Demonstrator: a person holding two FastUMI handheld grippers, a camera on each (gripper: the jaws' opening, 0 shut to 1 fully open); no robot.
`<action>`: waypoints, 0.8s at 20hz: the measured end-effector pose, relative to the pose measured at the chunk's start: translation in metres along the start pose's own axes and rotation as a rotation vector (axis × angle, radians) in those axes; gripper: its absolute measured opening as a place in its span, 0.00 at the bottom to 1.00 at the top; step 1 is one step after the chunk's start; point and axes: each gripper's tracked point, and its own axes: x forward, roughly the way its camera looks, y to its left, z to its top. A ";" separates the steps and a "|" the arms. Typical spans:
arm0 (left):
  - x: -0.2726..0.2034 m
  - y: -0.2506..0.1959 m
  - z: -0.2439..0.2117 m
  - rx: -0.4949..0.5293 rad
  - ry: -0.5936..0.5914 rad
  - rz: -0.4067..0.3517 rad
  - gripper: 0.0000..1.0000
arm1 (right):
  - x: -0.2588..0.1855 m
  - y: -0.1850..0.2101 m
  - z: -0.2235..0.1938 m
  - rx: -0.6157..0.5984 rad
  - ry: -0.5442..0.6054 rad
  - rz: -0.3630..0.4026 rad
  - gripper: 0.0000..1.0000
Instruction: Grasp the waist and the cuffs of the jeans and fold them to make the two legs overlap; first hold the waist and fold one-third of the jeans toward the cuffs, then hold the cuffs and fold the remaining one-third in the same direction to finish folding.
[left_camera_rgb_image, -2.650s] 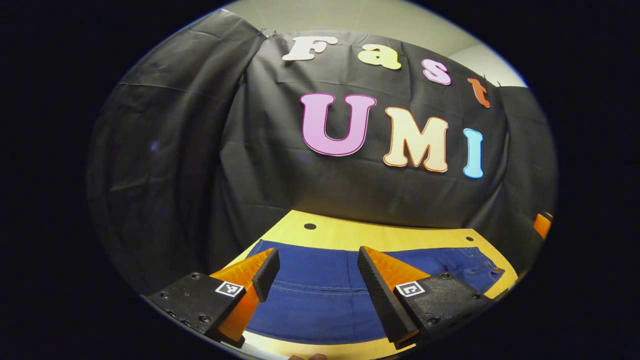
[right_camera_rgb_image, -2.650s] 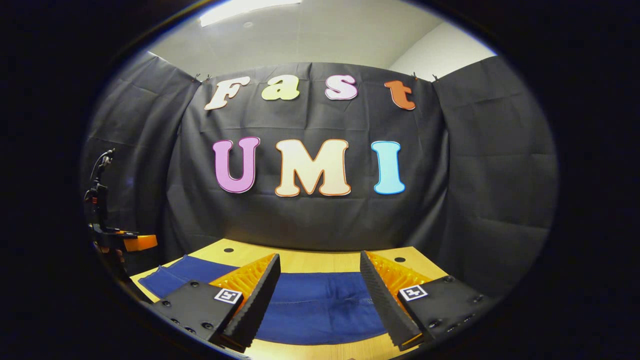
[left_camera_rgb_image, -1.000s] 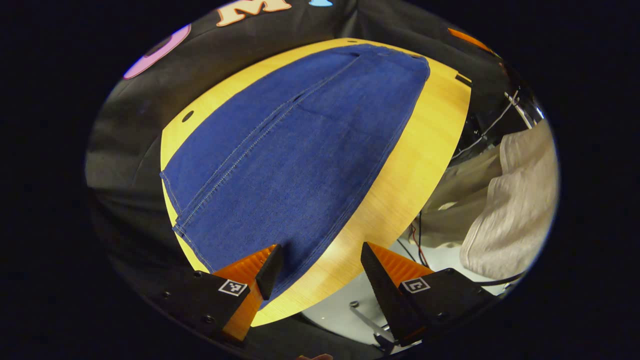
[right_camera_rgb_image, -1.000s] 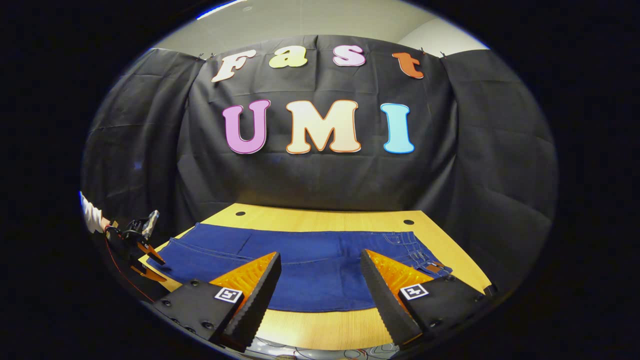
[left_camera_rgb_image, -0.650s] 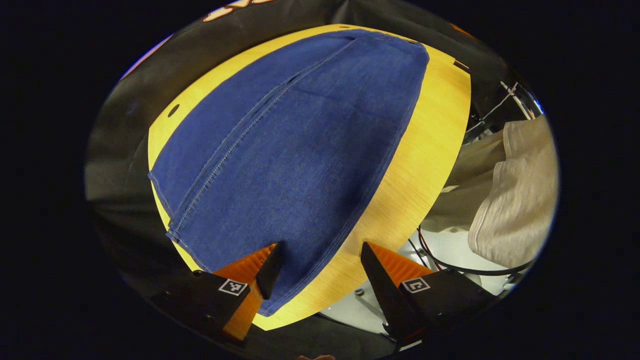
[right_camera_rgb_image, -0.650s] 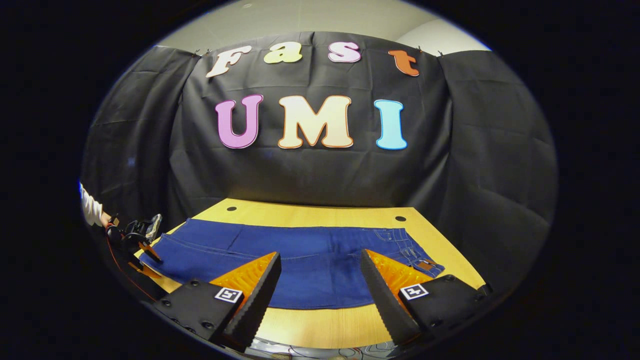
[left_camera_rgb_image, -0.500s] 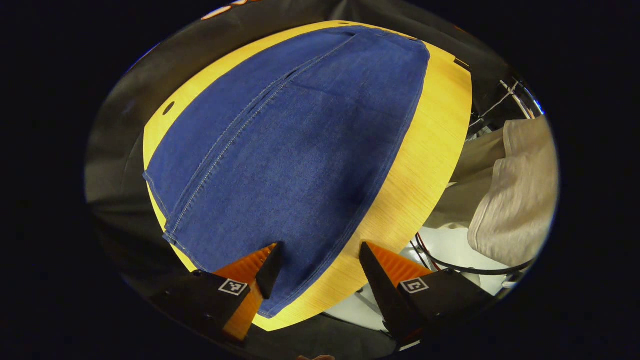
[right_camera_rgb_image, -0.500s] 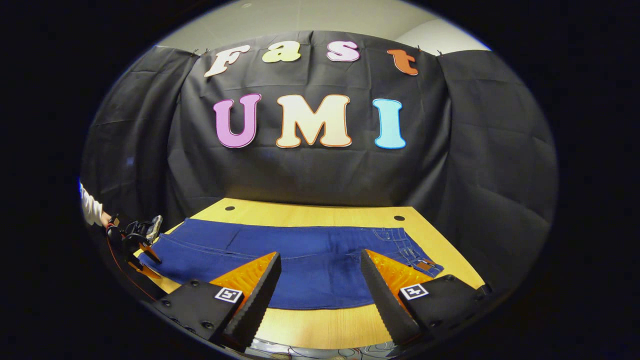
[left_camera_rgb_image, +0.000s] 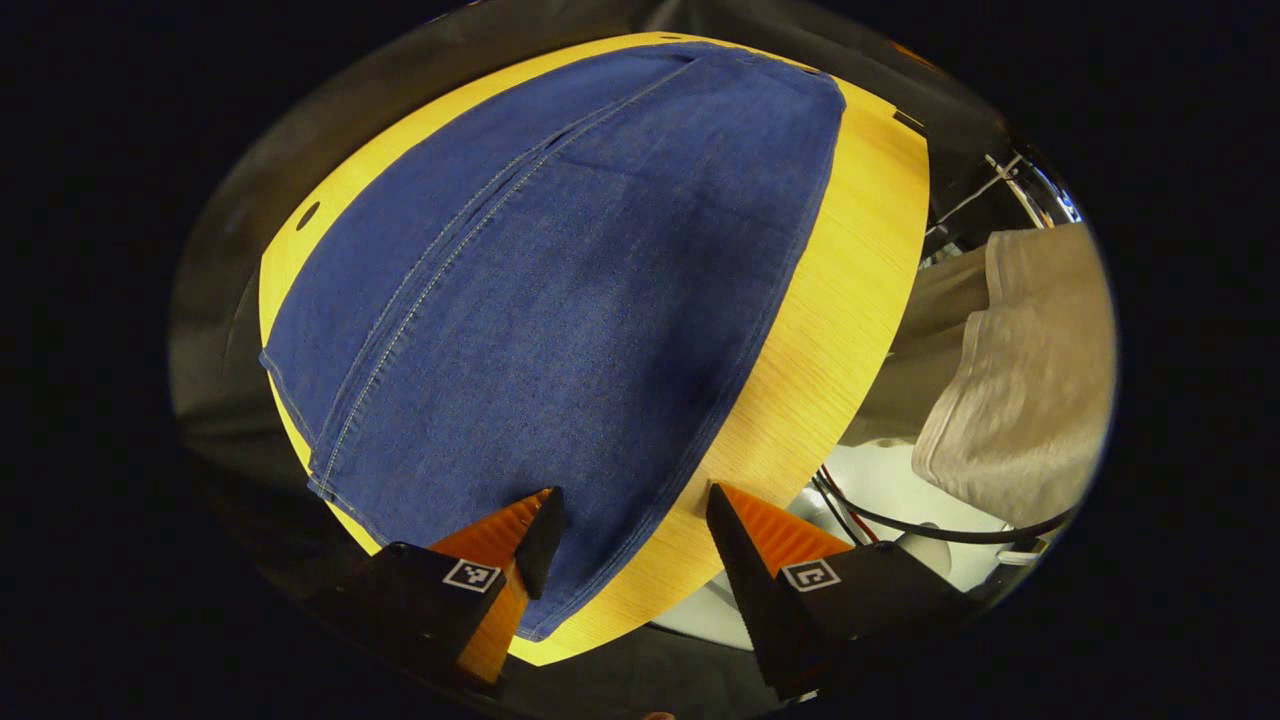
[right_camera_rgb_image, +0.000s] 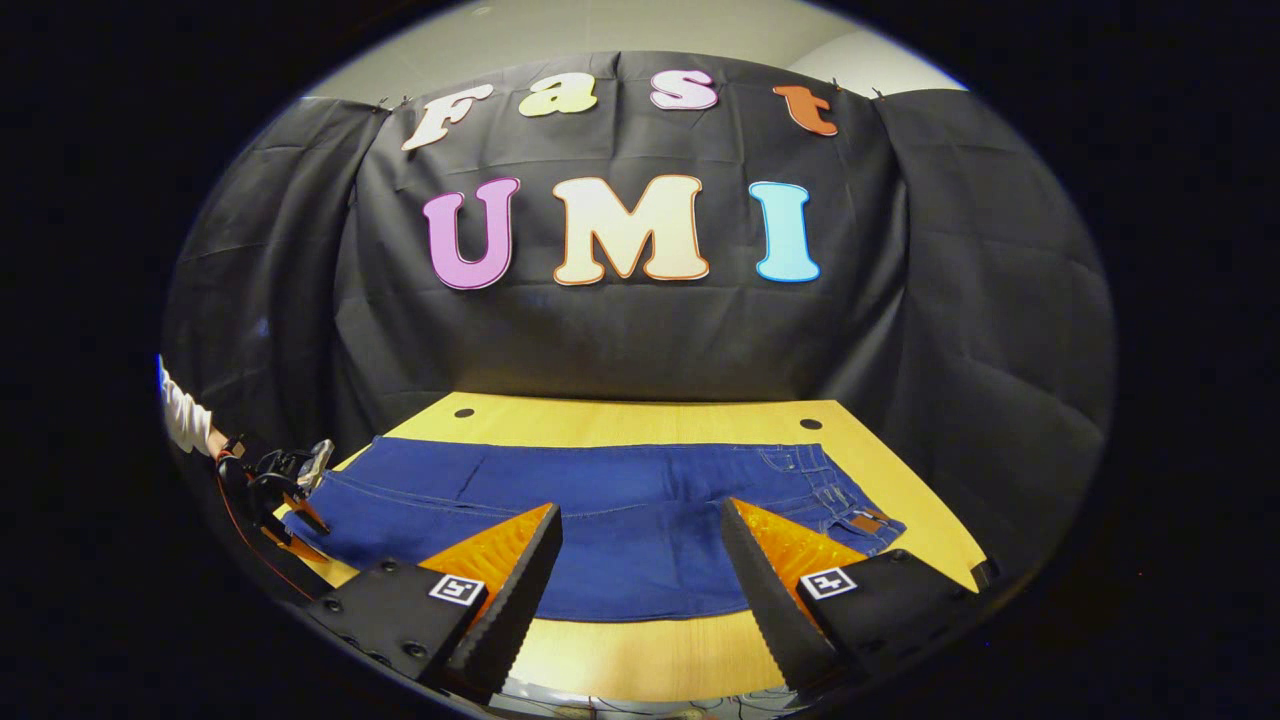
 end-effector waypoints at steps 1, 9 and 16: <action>0.000 0.002 0.000 -0.006 0.001 0.002 0.85 | 0.001 0.001 0.000 0.007 -0.001 0.001 0.98; 0.004 0.008 0.003 -0.038 -0.014 0.017 0.18 | 0.014 0.005 -0.006 0.047 0.013 0.017 0.98; 0.002 0.008 0.005 -0.145 0.031 -0.048 0.00 | 0.040 -0.013 -0.023 0.047 0.087 0.071 0.96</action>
